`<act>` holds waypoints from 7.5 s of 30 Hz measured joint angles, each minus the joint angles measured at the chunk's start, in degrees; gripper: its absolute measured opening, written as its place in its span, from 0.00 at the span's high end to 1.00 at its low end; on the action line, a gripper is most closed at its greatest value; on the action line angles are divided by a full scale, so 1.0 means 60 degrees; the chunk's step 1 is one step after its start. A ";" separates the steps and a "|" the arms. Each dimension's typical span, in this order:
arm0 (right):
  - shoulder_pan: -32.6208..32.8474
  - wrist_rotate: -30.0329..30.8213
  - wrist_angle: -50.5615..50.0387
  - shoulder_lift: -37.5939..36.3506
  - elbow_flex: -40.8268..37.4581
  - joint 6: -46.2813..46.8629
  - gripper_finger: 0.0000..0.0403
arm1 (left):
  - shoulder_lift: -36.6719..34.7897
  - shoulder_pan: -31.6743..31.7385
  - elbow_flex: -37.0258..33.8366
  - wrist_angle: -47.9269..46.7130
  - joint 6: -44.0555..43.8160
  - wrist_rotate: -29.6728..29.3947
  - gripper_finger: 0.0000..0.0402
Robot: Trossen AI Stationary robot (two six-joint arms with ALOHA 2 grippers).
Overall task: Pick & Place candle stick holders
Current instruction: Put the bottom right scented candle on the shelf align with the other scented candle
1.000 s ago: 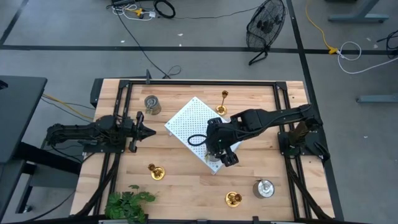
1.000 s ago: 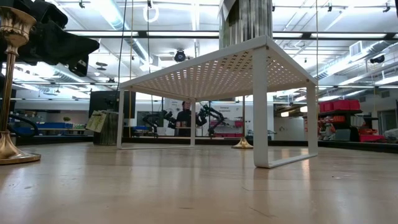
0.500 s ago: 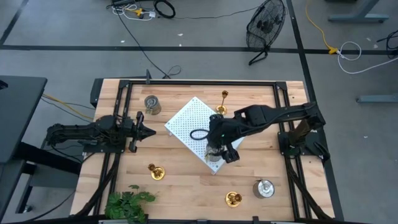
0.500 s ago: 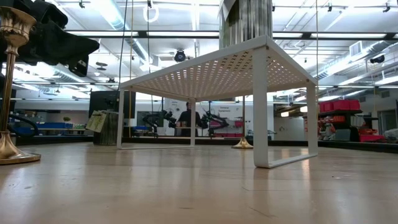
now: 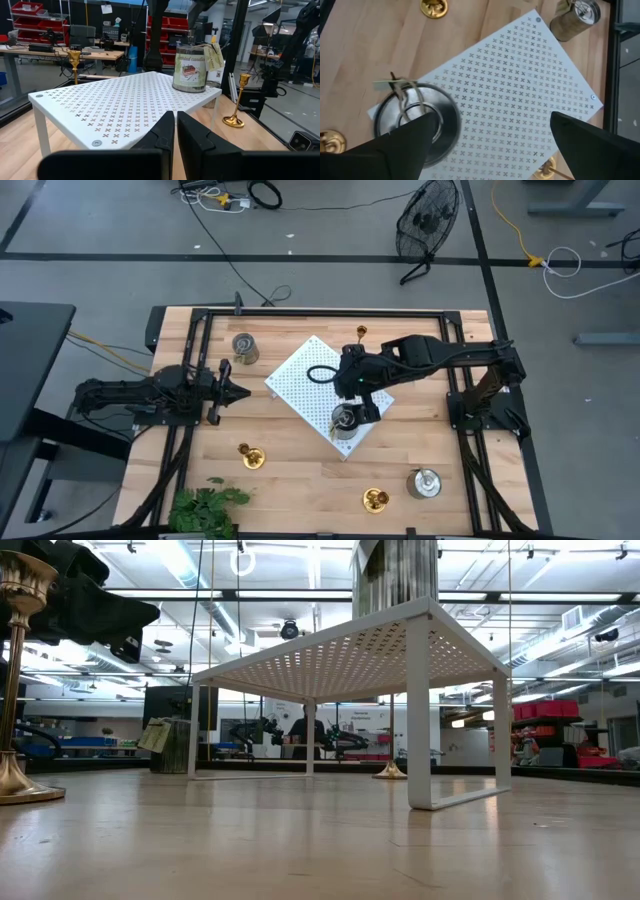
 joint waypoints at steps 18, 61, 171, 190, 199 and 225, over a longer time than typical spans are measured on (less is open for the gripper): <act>0.0000 -0.0015 0.0051 0.0000 0.0000 -0.0007 0.01 | 0.0000 0.0002 -0.0002 -0.0004 -0.0001 0.0000 0.94; 0.0004 -0.0015 0.0090 -0.0065 0.0000 -0.0044 0.01 | 0.0000 0.0000 0.0000 0.0000 -0.0002 0.0000 0.94; 0.0813 -0.1557 -0.0631 -0.2201 -0.3242 0.1291 0.01 | 0.0004 -0.0002 0.0000 -0.0018 -0.0001 0.0000 0.94; 0.3615 -0.1717 0.0160 -0.4460 -0.6245 0.2425 0.01 | 0.0004 0.0002 -0.0004 -0.0018 0.0002 0.0000 0.94; 0.5596 -0.1749 0.0811 -0.4602 -0.6973 0.3353 0.01 | 0.0003 -0.0002 -0.0002 -0.0018 0.0000 0.0000 0.94; 0.6813 -0.2095 0.2809 -0.4460 -0.9548 0.6351 0.01 | 0.0003 0.0001 -0.0001 -0.0018 -0.0001 0.0000 0.94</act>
